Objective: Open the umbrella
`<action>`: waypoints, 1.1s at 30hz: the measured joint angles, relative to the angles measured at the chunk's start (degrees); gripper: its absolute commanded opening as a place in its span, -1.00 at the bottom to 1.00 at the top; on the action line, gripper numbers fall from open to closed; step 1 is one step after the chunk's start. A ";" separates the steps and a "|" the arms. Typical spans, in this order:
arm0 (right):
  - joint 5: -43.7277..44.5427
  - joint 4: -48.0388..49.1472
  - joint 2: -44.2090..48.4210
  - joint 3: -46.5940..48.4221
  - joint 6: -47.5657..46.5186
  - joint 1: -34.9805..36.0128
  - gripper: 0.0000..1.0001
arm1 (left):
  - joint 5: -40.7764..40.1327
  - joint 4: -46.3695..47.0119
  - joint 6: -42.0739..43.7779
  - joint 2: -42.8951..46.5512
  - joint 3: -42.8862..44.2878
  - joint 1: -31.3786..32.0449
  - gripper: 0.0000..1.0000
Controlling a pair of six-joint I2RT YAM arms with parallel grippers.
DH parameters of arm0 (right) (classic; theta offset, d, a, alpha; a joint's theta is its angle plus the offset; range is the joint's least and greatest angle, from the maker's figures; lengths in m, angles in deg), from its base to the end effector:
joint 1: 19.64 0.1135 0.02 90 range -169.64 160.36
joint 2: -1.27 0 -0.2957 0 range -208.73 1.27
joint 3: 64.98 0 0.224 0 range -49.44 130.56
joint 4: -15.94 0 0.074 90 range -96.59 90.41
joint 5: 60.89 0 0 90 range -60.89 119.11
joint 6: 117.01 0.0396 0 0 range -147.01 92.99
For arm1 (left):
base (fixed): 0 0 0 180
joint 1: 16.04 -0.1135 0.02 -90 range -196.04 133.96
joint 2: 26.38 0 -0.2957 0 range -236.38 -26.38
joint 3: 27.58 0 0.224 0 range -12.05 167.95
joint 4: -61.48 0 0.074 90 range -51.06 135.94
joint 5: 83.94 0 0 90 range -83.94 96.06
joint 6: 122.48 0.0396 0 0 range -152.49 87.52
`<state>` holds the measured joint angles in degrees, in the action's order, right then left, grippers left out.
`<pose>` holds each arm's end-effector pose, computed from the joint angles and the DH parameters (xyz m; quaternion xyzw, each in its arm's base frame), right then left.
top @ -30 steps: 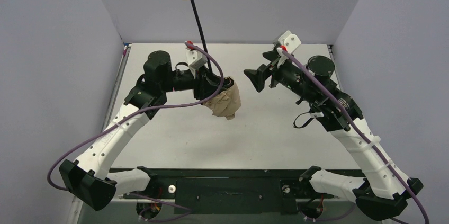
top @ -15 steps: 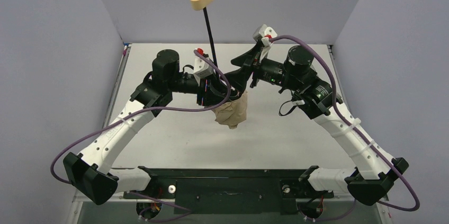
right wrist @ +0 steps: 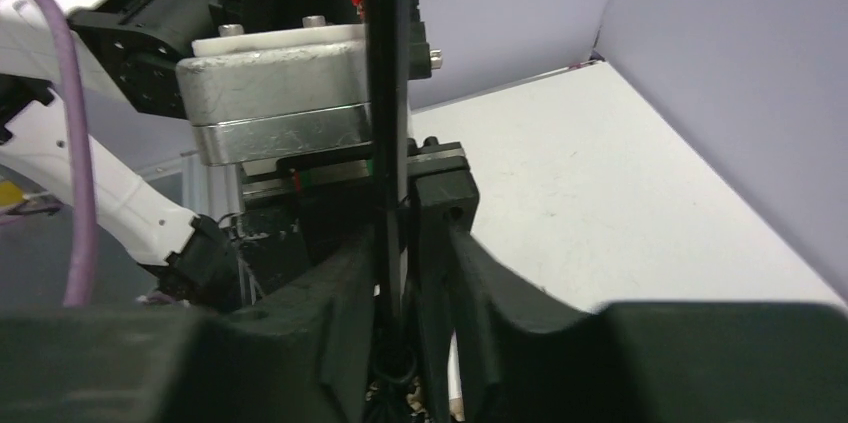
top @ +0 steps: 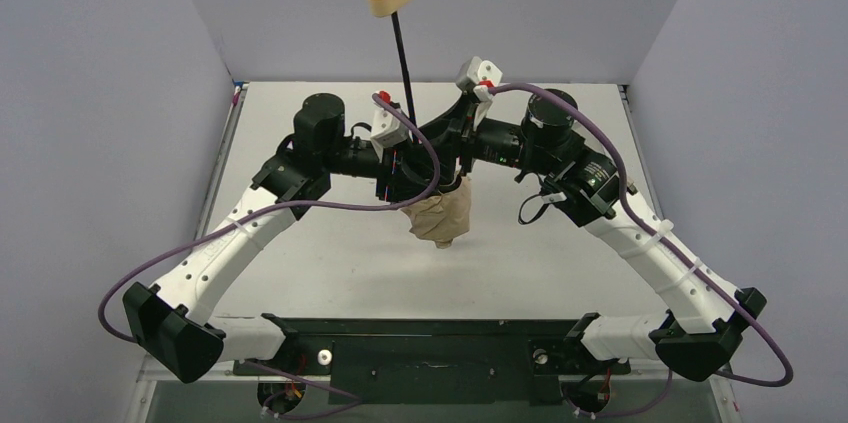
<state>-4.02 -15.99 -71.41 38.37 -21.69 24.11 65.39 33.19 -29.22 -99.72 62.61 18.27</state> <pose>0.1525 0.1759 0.5077 -0.4138 0.5814 0.4637 0.5251 0.1806 -0.1645 0.4430 0.5132 0.5359 -0.5164 0.4275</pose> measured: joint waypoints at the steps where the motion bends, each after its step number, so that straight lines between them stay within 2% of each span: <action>1: 0.26 0.02 -0.26 0.17 -0.35 0.20 -0.98 | 0.09 0.00 0.02 0.00 0.02 0.13 -1.00; 3: 0.33 -0.11 -0.39 0.24 -0.46 0.31 -1.00 | -0.15 -0.07 -0.07 -0.15 0.07 0.13 -1.00; 5: 0.96 -0.35 -0.39 0.28 -0.83 0.55 -1.00 | -0.26 0.04 0.20 -0.28 0.09 0.07 -0.81; 6: 1.14 -0.42 -0.39 0.28 -0.87 0.57 -1.00 | -0.42 0.04 0.20 -0.28 0.09 0.07 -0.51; 7: 1.44 -0.42 -0.39 0.28 -1.05 0.59 -1.00 | -0.66 0.07 0.04 -0.31 0.09 0.04 -0.34; 8: 1.75 -0.39 -0.39 0.28 -1.09 0.59 -1.00 | -1.05 0.17 -0.44 -0.31 0.09 -0.11 0.07; 9: 2.29 -0.31 -0.39 0.28 -1.07 0.55 -1.00 | -1.62 0.61 -1.38 -0.28 0.07 -0.39 0.29; 10: 3.04 -0.15 -0.39 0.28 -1.05 0.46 -1.00 | -1.95 1.81 -2.38 -0.28 -0.17 -0.76 0.68; 12: 4.90 -0.37 -0.39 0.28 -1.18 -0.15 -1.00 | -3.04 4.81 -5.40 -0.13 -0.85 -2.32 0.99; 17: 13.14 1.05 0.20 -1.22 -1.99 -3.72 -1.00 | -10.38 12.26 -14.12 2.25 -4.44 -11.56 0.94; 22: 23.96 4.70 1.73 -5.38 -5.40 -5.95 -1.00 | -20.31 15.50 -18.75 5.51 -7.26 -18.99 0.94; 27: 34.91 9.31 1.62 -7.80 -9.81 -6.16 -1.00 | -29.00 15.50 -19.65 7.91 -8.41 -21.40 0.94; 33: 37.05 12.26 0.79 -7.80 -10.51 -2.29 -1.00 | -32.39 15.06 -19.67 8.13 -8.85 -21.68 0.94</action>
<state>33.03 -3.73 -70.63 30.57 -32.20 21.81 33.00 48.25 -48.89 -91.59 53.75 -3.41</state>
